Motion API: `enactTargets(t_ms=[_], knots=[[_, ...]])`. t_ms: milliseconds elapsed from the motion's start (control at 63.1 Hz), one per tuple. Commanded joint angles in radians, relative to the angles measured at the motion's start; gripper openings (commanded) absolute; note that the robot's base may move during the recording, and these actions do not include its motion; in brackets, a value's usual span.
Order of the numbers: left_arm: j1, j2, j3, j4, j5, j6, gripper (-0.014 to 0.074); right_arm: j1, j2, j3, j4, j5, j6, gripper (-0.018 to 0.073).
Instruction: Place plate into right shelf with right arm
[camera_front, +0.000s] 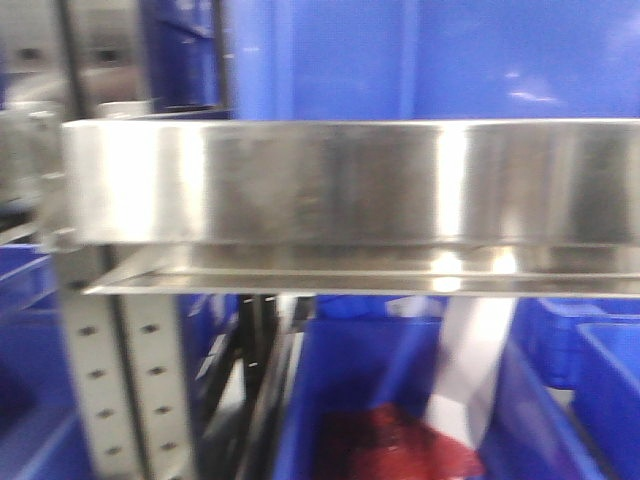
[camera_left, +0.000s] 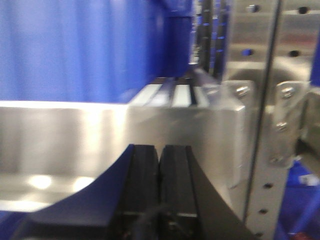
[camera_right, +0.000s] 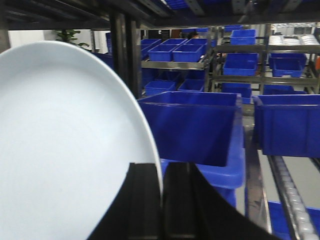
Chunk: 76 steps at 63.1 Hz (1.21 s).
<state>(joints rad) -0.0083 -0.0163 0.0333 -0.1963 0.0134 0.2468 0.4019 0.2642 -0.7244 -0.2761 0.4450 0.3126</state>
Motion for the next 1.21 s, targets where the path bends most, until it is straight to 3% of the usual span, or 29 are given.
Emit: enactTargets(t_ms=[0,1047,1189], knots=[[-0.001,-0.010,0.007,-0.002,-0.087,-0.002,-0.0047,-0.003,0.018,-0.030,-0.018,-0.087,-0.001,0.0055],[-0.001,-0.010,0.007,-0.002,-0.087,-0.002,-0.0047,-0.003,0.018,-0.033,-0.018,-0.134,0.005,0.0055],[-0.001,-0.010,0.007,-0.002,-0.087,-0.002,-0.0047,-0.003,0.066,-0.109,0.033,-0.175,0.030,0.0055]])
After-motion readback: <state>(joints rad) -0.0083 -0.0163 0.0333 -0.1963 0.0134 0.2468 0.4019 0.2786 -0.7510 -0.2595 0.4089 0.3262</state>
